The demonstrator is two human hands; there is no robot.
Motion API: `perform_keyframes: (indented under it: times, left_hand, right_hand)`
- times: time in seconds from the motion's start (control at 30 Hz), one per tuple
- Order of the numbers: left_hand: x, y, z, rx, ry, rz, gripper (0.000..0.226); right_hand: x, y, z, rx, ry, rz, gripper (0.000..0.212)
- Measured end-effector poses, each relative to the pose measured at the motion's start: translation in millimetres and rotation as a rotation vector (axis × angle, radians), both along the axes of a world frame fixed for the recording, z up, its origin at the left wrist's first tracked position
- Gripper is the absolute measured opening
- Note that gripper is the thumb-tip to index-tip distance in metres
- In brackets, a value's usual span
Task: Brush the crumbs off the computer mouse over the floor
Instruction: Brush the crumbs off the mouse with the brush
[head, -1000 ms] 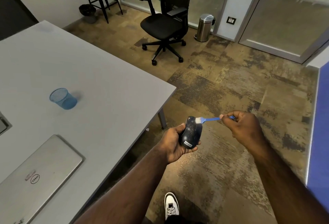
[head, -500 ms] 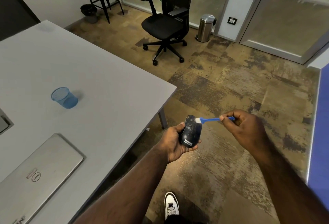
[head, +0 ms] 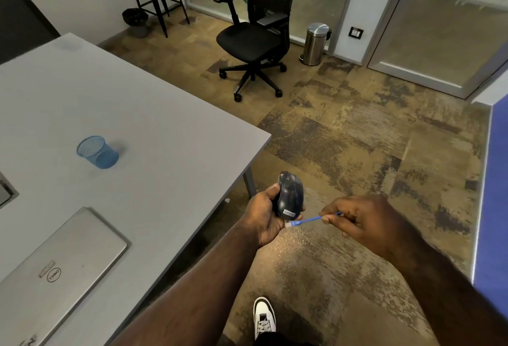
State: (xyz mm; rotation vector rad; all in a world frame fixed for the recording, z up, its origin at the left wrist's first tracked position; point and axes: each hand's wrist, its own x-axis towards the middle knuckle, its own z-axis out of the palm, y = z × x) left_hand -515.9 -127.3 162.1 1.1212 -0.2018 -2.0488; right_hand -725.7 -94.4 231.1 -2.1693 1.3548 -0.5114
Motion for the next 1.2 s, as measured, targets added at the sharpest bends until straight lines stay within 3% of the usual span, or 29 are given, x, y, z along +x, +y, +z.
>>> perform_keyframes:
  times: [0.1, 0.17, 0.37, 0.57, 0.73, 0.9, 1.1, 1.2]
  left_hand:
    - [0, -1, -1, -0.01, -0.018, -0.025, 0.038]
    - [-1, -1, -1, -0.008, -0.01, -0.026, 0.042]
    - [3, -5, -3, 0.039, 0.047, 0.067, 0.04]
    - [3, -2, -1, 0.019, 0.023, -0.007, 0.046]
    - [4, -5, -1, 0.035, 0.055, 0.059, 0.041]
    - [7, -4, 2, 0.033, 0.07, 0.024, 0.045]
    - [12, -4, 3, 0.056, 0.112, 0.075, 0.05]
    - [14, -1, 3, 0.051, 0.091, 0.033, 0.047]
  right_hand:
    - [-3, -1, 1, -0.164, -0.135, -0.14, 0.015]
    - [-1, -2, 0, -0.258, -0.127, -0.185, 0.018]
    - [-13, 0, -10, -0.092, -0.067, -0.033, 0.018]
    - [-4, 0, -10, -0.285, -0.133, -0.208, 0.019]
    - [-9, 3, -13, -0.09, -0.063, -0.021, 0.017]
    - [-10, 1, -11, -0.256, -0.189, -0.21, 0.016]
    - [-18, -2, -12, -0.01, -0.037, -0.11, 0.013]
    - [-21, -5, -9, 0.006, -0.252, -0.258, 0.015]
